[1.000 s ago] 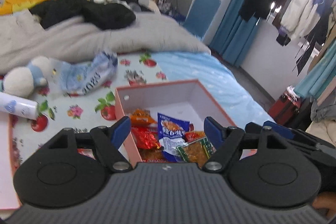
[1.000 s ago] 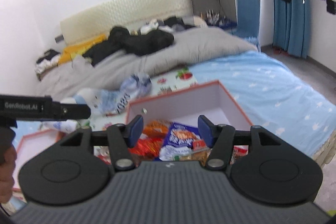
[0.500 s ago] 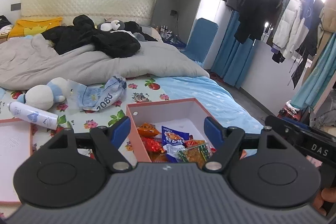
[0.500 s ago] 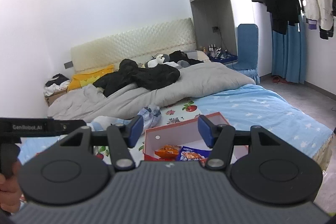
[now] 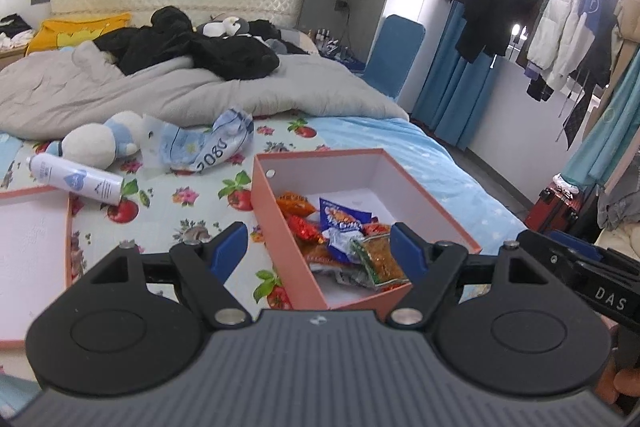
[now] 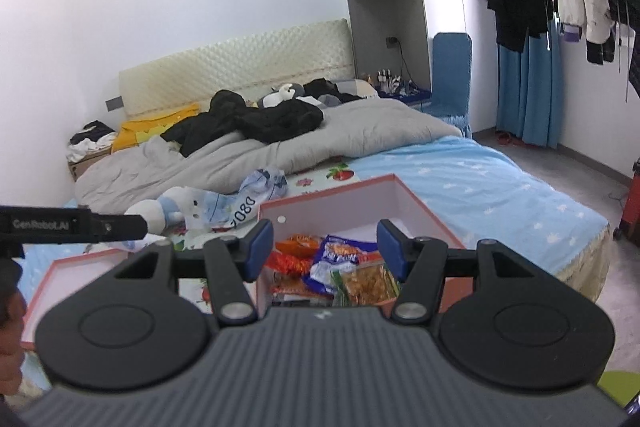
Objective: Organize snacks
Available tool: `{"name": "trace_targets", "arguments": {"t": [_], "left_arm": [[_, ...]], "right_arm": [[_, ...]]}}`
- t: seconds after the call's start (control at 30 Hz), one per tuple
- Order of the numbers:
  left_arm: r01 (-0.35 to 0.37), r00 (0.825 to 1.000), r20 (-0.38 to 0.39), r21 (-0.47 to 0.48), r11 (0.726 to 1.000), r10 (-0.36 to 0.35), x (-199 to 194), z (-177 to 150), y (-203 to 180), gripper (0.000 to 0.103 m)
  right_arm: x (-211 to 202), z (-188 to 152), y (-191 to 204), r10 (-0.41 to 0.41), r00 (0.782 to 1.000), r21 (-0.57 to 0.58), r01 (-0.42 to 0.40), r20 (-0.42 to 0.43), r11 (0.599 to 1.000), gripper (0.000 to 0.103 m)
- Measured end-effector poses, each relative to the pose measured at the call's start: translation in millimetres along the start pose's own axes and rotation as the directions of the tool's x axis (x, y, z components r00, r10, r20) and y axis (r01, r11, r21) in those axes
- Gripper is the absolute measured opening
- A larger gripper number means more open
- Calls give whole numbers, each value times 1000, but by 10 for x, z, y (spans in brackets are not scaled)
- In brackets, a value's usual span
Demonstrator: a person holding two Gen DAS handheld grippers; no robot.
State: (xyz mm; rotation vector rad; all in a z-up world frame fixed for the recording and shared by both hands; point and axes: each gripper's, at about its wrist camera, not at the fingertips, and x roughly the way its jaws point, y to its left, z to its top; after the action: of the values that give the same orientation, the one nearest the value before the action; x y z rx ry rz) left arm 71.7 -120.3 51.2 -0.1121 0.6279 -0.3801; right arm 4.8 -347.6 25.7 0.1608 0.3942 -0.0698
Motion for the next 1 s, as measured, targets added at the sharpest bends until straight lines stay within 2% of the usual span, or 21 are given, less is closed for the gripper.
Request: {"name": "trace_targets", "arguments": {"t": [0.37, 0.7, 0.8, 1.0], "left_arm": [[-7, 1000, -2, -17, 1000, 7, 49, -88, 66, 82], [-21, 1000, -6, 11, 1000, 21, 133, -96, 44, 82], [-27, 999, -24, 8, 1000, 27, 167, -100, 38, 82], [-27, 1000, -10, 21, 999, 27, 142, -92, -2, 82]], "right_arm": [[9, -195, -40, -1, 999, 22, 2, -43, 1000, 59], [111, -265, -80, 15, 999, -10, -15, -43, 1000, 59], [107, -259, -132, 11, 999, 8, -11, -34, 1000, 59], [61, -247, -195, 2, 1000, 30, -1, -20, 1000, 59]]}}
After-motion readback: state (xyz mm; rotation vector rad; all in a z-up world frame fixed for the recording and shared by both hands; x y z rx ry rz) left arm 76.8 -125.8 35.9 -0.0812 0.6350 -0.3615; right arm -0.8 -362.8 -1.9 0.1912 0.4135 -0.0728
